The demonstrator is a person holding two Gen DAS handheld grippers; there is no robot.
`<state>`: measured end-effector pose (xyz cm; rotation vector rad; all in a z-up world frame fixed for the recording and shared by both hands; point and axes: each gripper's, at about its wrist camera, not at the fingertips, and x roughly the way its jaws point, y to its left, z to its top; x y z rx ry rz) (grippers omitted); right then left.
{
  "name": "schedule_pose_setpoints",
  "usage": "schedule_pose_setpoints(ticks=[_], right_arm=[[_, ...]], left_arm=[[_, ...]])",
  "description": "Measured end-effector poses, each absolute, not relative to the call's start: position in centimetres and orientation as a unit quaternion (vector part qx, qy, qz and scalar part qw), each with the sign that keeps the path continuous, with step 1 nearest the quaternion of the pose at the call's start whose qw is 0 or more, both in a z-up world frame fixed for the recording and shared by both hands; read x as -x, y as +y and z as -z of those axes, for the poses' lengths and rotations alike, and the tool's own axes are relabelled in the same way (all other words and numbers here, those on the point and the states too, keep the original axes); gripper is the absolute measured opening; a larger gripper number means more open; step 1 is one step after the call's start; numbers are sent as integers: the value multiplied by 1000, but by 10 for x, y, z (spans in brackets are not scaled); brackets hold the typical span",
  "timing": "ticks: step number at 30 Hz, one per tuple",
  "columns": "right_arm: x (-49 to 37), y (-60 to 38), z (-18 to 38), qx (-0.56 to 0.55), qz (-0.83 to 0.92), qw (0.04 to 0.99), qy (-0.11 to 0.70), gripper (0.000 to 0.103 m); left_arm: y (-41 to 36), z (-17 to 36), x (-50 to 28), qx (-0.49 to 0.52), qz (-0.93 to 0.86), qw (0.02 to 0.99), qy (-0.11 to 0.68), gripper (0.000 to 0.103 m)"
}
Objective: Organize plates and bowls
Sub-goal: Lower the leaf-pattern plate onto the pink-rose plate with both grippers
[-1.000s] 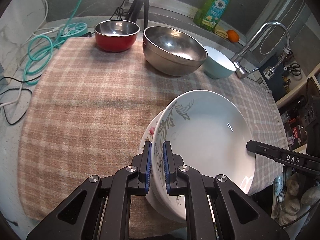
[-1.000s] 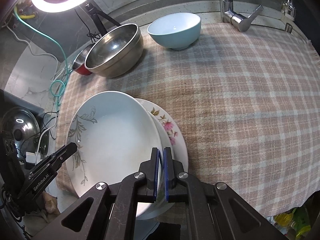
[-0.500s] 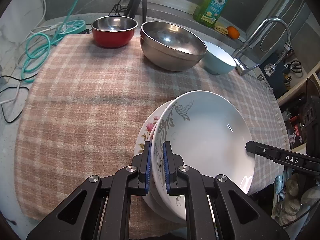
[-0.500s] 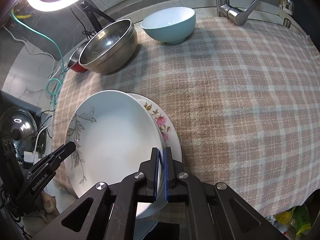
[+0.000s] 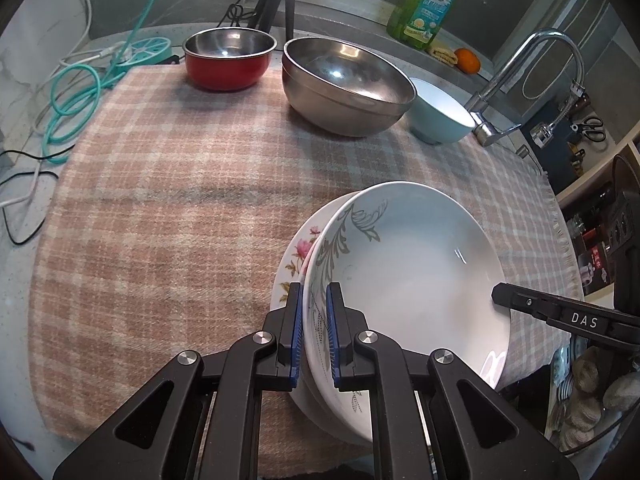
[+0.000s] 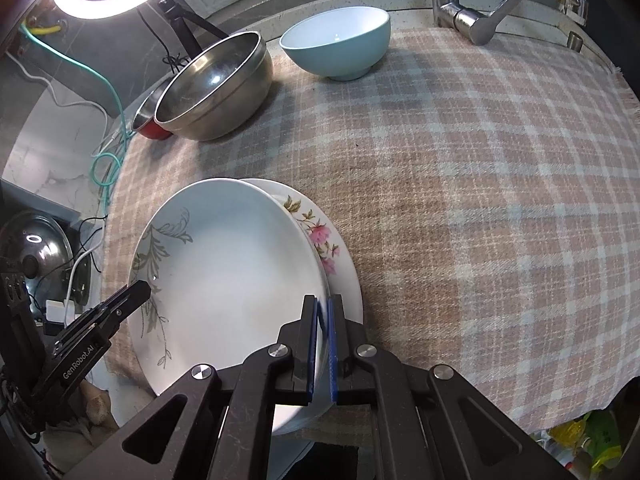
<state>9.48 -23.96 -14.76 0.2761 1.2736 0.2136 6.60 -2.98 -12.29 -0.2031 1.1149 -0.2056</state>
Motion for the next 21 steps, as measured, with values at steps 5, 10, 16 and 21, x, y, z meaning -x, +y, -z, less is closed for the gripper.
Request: schedule_pose_setpoints(ticks=[5, 10, 16, 21], right_arm=[[-94, -239, 148, -126, -99, 790, 591, 5], [-93, -238, 148, -125, -98, 791, 591, 5], [-92, -237, 148, -122, -96, 793, 590, 5], [-92, -237, 148, -120, -94, 793, 589, 5]], left_arm=[[-29, 123, -65, 95, 98, 839, 527, 9], [-29, 123, -64, 93, 99, 839, 527, 9], [-31, 123, -62, 81, 99, 841, 525, 9], [-32, 122, -62, 76, 100, 841, 526, 9]])
